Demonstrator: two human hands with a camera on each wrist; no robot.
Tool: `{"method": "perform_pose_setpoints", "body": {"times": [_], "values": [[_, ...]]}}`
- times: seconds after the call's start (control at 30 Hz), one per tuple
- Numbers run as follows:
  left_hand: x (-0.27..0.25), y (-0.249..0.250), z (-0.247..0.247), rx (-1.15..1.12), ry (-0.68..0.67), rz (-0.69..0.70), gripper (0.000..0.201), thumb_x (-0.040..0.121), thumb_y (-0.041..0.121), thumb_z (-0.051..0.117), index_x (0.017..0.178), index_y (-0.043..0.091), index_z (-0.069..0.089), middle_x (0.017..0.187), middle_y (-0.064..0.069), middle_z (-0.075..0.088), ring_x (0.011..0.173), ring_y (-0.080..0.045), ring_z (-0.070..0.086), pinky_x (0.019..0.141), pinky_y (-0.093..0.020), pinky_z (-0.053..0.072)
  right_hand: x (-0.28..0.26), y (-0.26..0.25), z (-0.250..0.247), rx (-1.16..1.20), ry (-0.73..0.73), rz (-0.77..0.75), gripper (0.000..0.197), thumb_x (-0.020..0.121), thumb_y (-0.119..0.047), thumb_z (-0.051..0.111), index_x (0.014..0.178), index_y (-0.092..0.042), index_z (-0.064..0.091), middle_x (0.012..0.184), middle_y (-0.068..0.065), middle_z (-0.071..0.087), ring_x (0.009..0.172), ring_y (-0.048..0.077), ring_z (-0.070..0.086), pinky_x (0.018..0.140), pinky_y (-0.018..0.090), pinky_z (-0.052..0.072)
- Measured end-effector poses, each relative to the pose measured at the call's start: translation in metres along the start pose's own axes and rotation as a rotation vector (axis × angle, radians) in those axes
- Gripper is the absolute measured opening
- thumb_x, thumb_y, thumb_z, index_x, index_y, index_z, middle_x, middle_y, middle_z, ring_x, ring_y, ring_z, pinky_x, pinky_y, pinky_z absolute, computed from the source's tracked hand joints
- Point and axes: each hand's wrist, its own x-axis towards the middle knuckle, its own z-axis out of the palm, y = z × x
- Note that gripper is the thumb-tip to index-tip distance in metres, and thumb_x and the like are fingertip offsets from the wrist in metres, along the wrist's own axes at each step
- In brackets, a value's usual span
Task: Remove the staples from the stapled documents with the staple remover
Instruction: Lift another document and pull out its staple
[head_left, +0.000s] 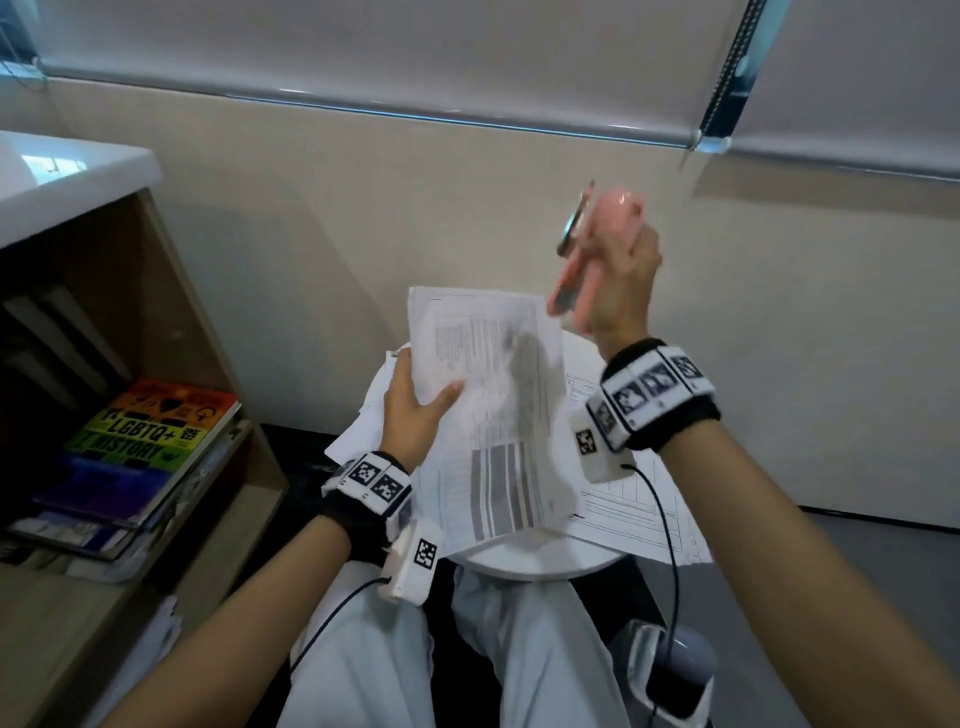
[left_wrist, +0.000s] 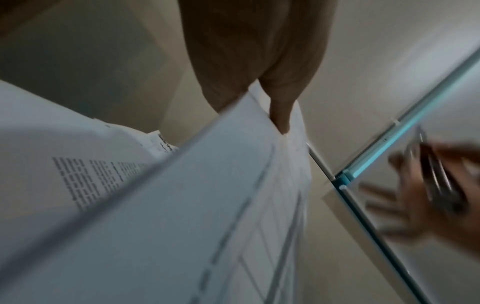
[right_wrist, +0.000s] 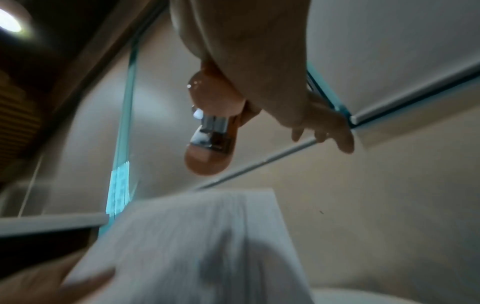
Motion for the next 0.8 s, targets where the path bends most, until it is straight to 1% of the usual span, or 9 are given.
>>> {"method": "perform_pose_setpoints", "body": {"times": [0.03,0.13,0.23,0.37,0.47,0.53,0.63,0.7,0.8], "values": [[0.004,-0.001,-0.003,-0.038,-0.004,-0.022,0.045,0.085,0.008,0.067,0.118,0.028,0.044,0.117,0.011,0.061,0.111,-0.007,0.060,0.095,-0.035,0.052,-0.001,0.009,-0.017,-0.066,-0.062,0.048,0.040,0.052,-0.033,0.063,0.089,-0.019,0.058,0.100,0.018,0.064,0.086,0.034,0.065,0.074,0.047,0.055],[0.013,0.000,-0.002,-0.122,-0.043,-0.082,0.048,0.085,0.007,0.066,0.125,0.021,0.043,0.123,0.002,0.060,0.114,-0.014,0.060,0.091,-0.034,0.054,-0.030,0.027,-0.064,-0.164,-0.343,0.242,0.021,0.061,-0.019,0.052,0.076,-0.007,0.057,0.063,0.002,0.064,0.054,0.020,0.058,0.048,0.026,0.048],[0.019,-0.001,0.007,-0.212,-0.087,-0.155,0.052,0.086,0.006,0.065,0.131,0.012,0.040,0.122,0.000,0.062,0.110,-0.013,0.063,0.083,-0.028,0.058,-0.056,0.048,-0.097,-0.120,-0.472,0.515,0.015,0.071,-0.013,0.048,0.070,-0.006,0.061,0.058,0.005,0.060,0.052,0.023,0.052,0.046,0.021,0.041],[0.025,-0.018,0.014,0.004,-0.131,-0.230,0.054,0.081,0.008,0.072,0.126,0.014,0.042,0.112,-0.002,0.066,0.094,-0.018,0.067,0.065,-0.029,0.058,-0.057,0.073,-0.126,-0.163,-0.396,0.691,0.015,0.075,-0.017,0.051,0.071,-0.008,0.062,0.056,0.003,0.060,0.048,0.017,0.052,0.046,0.020,0.040],[0.024,-0.041,0.001,0.058,-0.052,-0.298,0.051,0.078,-0.010,0.068,0.118,0.011,0.045,0.102,-0.010,0.062,0.079,-0.027,0.064,0.059,-0.032,0.058,-0.042,0.098,-0.156,-0.311,-0.211,0.688,0.016,0.085,-0.014,0.049,0.083,-0.004,0.061,0.073,0.011,0.061,0.061,0.022,0.054,0.056,0.027,0.042],[0.023,-0.059,-0.018,0.307,0.055,-0.262,0.049,0.075,-0.011,0.068,0.118,0.004,0.048,0.106,-0.016,0.059,0.090,-0.034,0.061,0.066,-0.029,0.056,-0.031,0.112,-0.181,-0.418,-0.076,0.667,0.023,0.080,-0.015,0.056,0.095,0.000,0.064,0.082,0.014,0.065,0.071,0.026,0.059,0.064,0.033,0.045],[0.021,-0.080,-0.045,0.912,0.117,-0.366,0.065,0.070,0.022,0.080,0.126,0.006,0.049,0.129,-0.015,0.046,0.124,-0.036,0.039,0.099,-0.042,0.039,-0.021,0.124,-0.205,-0.480,-0.034,0.707,0.033,0.077,-0.014,0.057,0.107,0.001,0.059,0.087,0.013,0.066,0.078,0.027,0.062,0.071,0.037,0.049],[0.017,-0.088,-0.054,1.061,0.106,-0.423,0.078,0.066,0.039,0.081,0.128,0.007,0.048,0.132,-0.014,0.040,0.126,-0.035,0.033,0.101,-0.047,0.035,-0.018,0.130,-0.209,-0.516,-0.034,0.721,0.028,0.078,-0.013,0.057,0.103,-0.001,0.059,0.087,0.014,0.067,0.075,0.026,0.061,0.070,0.036,0.050],[0.015,-0.098,-0.058,1.113,0.058,-0.416,0.082,0.064,0.048,0.081,0.125,0.004,0.048,0.130,-0.013,0.038,0.123,-0.033,0.034,0.096,-0.046,0.039,-0.016,0.136,-0.202,-0.560,-0.042,0.725,0.008,0.081,-0.012,0.056,0.084,-0.005,0.059,0.084,0.013,0.068,0.075,0.027,0.061,0.075,0.040,0.048]]}}
